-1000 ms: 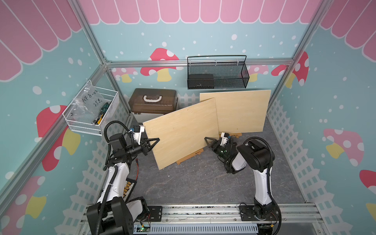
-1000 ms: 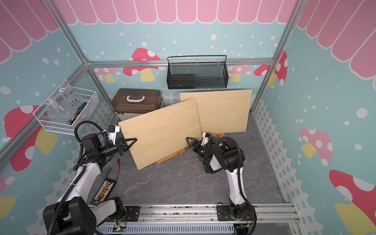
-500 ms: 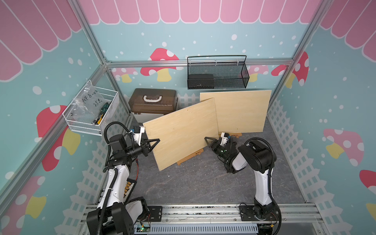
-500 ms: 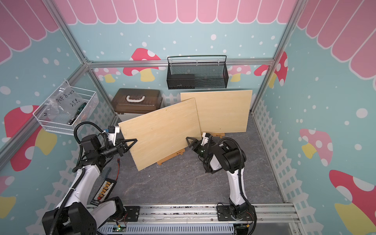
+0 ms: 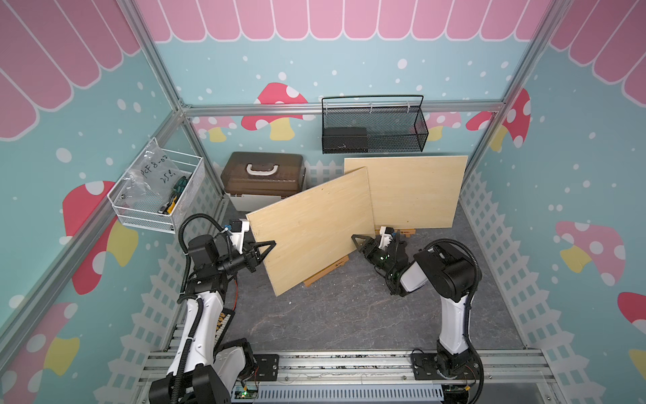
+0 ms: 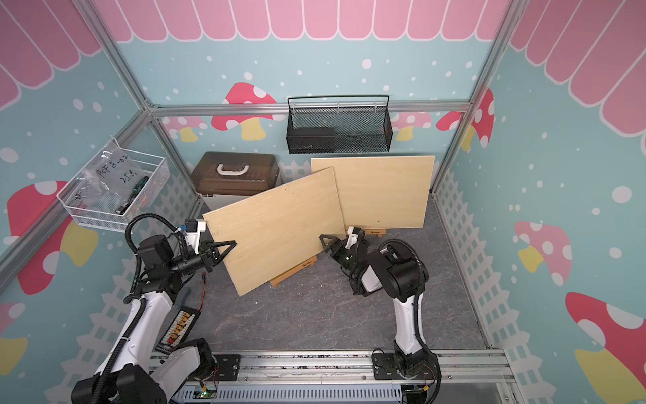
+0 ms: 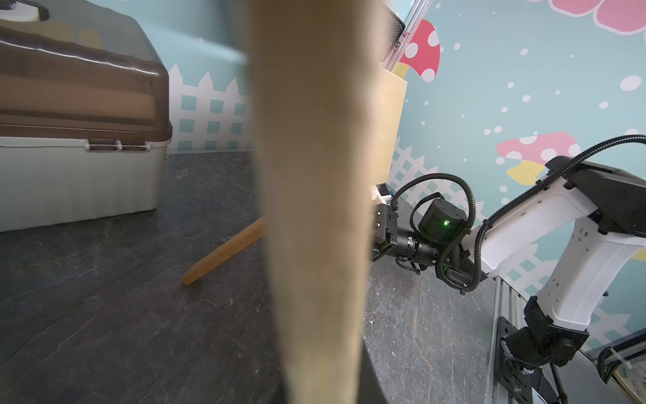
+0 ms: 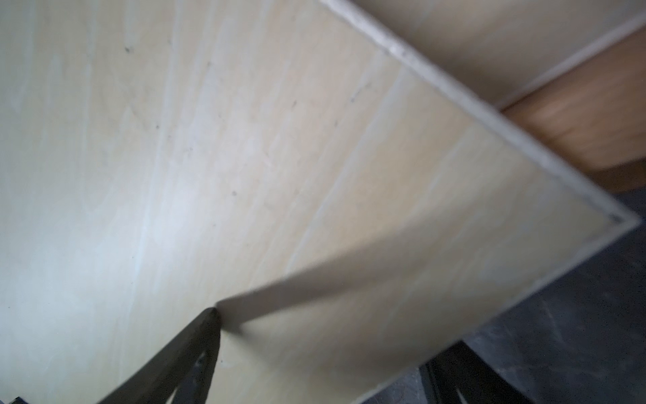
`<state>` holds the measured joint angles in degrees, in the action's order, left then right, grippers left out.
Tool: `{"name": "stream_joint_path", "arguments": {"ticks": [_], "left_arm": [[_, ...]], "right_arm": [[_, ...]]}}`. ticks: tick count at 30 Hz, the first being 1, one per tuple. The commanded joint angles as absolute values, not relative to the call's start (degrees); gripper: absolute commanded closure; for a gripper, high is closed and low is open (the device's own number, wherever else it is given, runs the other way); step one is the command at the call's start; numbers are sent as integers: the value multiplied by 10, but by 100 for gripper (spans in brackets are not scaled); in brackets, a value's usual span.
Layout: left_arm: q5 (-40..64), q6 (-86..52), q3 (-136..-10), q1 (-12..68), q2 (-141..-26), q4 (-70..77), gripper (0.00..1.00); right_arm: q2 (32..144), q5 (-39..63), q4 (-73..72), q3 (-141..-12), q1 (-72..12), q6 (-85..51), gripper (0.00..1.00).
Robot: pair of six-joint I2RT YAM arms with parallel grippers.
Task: Disassemble the easel
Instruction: Pick up the drawing board from the easel.
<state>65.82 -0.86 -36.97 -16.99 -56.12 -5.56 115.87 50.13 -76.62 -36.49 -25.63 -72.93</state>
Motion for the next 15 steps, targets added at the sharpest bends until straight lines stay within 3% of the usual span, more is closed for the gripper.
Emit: {"name": "stream_joint_path", "arguments": {"ticks": [1,15], "left_arm": [[581,35,-353,-162,-556,-84,100],[573,26,-347,-116,-503,-135,100]], "right_arm": [[1093,489,-1070,-409,-260,-716,13],[992,462,-1063,-307,-261,-699,13]]}}
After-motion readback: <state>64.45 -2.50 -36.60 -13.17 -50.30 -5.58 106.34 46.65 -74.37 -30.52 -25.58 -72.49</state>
